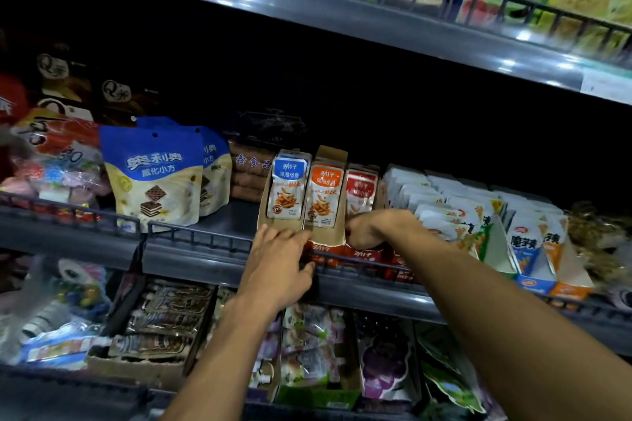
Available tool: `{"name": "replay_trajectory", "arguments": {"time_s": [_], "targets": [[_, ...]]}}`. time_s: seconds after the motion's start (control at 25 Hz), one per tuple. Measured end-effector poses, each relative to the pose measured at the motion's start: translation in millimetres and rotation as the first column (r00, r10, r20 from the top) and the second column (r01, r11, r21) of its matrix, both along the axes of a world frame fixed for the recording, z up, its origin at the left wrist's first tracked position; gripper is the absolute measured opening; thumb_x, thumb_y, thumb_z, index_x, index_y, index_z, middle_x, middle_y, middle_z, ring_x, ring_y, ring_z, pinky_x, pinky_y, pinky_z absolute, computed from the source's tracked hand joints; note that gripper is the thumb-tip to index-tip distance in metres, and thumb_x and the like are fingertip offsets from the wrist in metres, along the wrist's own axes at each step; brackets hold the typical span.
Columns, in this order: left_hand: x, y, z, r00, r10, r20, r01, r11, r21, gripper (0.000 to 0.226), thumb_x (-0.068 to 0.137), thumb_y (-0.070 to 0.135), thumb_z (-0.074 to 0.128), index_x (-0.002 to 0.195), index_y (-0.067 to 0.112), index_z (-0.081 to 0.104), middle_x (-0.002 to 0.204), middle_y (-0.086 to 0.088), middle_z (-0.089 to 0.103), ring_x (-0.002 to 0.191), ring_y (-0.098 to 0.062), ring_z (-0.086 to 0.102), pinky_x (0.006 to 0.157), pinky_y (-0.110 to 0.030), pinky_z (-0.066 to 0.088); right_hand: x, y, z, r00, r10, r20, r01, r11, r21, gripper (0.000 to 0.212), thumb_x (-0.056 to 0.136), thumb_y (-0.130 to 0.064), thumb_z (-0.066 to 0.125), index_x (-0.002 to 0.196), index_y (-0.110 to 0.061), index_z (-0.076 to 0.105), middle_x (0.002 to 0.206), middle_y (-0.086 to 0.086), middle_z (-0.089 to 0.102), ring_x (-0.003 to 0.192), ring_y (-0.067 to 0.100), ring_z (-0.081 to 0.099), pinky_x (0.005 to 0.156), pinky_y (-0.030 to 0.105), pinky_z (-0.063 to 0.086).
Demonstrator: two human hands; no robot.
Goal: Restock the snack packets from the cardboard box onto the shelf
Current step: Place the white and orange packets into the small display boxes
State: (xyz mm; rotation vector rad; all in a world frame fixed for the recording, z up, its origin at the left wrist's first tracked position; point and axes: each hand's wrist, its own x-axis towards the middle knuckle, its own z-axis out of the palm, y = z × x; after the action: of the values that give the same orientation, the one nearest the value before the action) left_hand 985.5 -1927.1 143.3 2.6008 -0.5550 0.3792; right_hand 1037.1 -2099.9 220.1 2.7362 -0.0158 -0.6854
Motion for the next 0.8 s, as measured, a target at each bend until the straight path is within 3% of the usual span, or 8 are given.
{"name": "replay_trajectory", "arguments": {"time_s": [0.12, 0.28, 0.44, 0.56, 0.64, 0.72, 0.8], "targets": [[-1, -1, -2, 1.0, -0.004, -0.002, 0.004, 1.0, -0.006, 0.056, 0.092, 0.04, 0.057, 0.145, 0.029, 0.041, 0.14, 0.005, 0.053, 0.133, -0.018, 0.039, 0.122, -0.039, 0.01, 4, -3, -8, 1.0, -0.018, -0.001, 0.018, 1.0, -0.025, 0.045, 0.099, -0.025, 0.037, 0.143, -0.015, 0.038, 0.149, 0.009, 0.039, 0.133, 0.028, 0.042, 0.11, 0.047, 0.035], [-3, 2, -1, 1.0, -0.012, 0.004, 0.012, 1.0, 0.0, 0.058, 0.093, 0.039, 0.056, 0.147, 0.029, 0.039, 0.142, 0.006, 0.051, 0.134, -0.018, 0.037, 0.123, -0.036, 0.004, 2, -4, -11, 0.998, -0.005, 0.067, 0.01, 0.998, -0.07, 0.032, 0.098, -0.015, 0.038, 0.127, -0.013, 0.052, 0.131, 0.008, 0.053, 0.116, 0.024, 0.052, 0.103, 0.038, 0.04], [-8, 3, 1, 1.0, -0.028, -0.011, 0.028, 1.0, 0.005, 0.058, 0.094, 0.04, 0.055, 0.147, 0.03, 0.037, 0.144, 0.007, 0.049, 0.136, -0.016, 0.036, 0.123, -0.038, 0.005, 14, -6, -26, 0.99, -0.069, 0.126, 0.059, 0.995, 0.077, 0.035, 0.093, -0.008, 0.042, 0.125, -0.016, 0.054, 0.132, 0.005, 0.053, 0.112, 0.022, 0.052, 0.101, 0.034, 0.041], [-6, 4, 1, 0.999, -0.029, -0.016, 0.029, 1.0, 0.012, 0.058, 0.093, 0.04, 0.056, 0.147, 0.03, 0.038, 0.143, 0.006, 0.05, 0.135, -0.016, 0.037, 0.123, -0.038, 0.006, 12, -7, -24, 0.946, -0.085, 0.312, 0.047, 0.991, 0.129, 0.028, 0.09, -0.011, 0.051, 0.116, -0.021, 0.057, 0.119, 0.001, 0.059, 0.095, 0.018, 0.053, 0.094, 0.031, 0.045], [-6, 2, 2, 1.0, -0.021, -0.02, 0.021, 1.0, 0.015, 0.059, 0.093, 0.041, 0.057, 0.148, 0.03, 0.037, 0.142, 0.007, 0.05, 0.135, -0.016, 0.037, 0.123, -0.039, 0.007, 4, -14, -17, 0.924, -0.006, 0.383, -0.016, 0.998, 0.053, 0.025, 0.09, -0.014, 0.055, 0.114, -0.02, 0.057, 0.114, 0.002, 0.059, 0.098, 0.019, 0.055, 0.096, 0.032, 0.047], [-6, 2, 2, 1.0, -0.012, -0.021, 0.012, 1.0, 0.014, 0.06, 0.093, 0.041, 0.057, 0.148, 0.03, 0.037, 0.143, 0.006, 0.05, 0.135, -0.017, 0.037, 0.123, -0.038, 0.006, -2, -19, -13, 0.926, 0.107, 0.363, -0.064, 0.99, -0.129, 0.028, 0.089, -0.021, 0.056, 0.117, -0.018, 0.056, 0.118, 0.003, 0.059, 0.107, 0.021, 0.055, 0.102, 0.037, 0.045], [-8, 1, 1, 1.0, -0.004, -0.024, 0.004, 1.0, 0.01, 0.063, 0.094, 0.042, 0.056, 0.15, 0.03, 0.033, 0.146, 0.005, 0.047, 0.138, -0.017, 0.034, 0.124, -0.038, 0.003, -6, -21, -16, 0.908, 0.218, 0.357, -0.096, 0.94, -0.328, 0.032, 0.091, -0.031, 0.053, 0.121, -0.022, 0.056, 0.126, 0.003, 0.057, 0.12, 0.023, 0.05, 0.111, 0.045, 0.033]]}}
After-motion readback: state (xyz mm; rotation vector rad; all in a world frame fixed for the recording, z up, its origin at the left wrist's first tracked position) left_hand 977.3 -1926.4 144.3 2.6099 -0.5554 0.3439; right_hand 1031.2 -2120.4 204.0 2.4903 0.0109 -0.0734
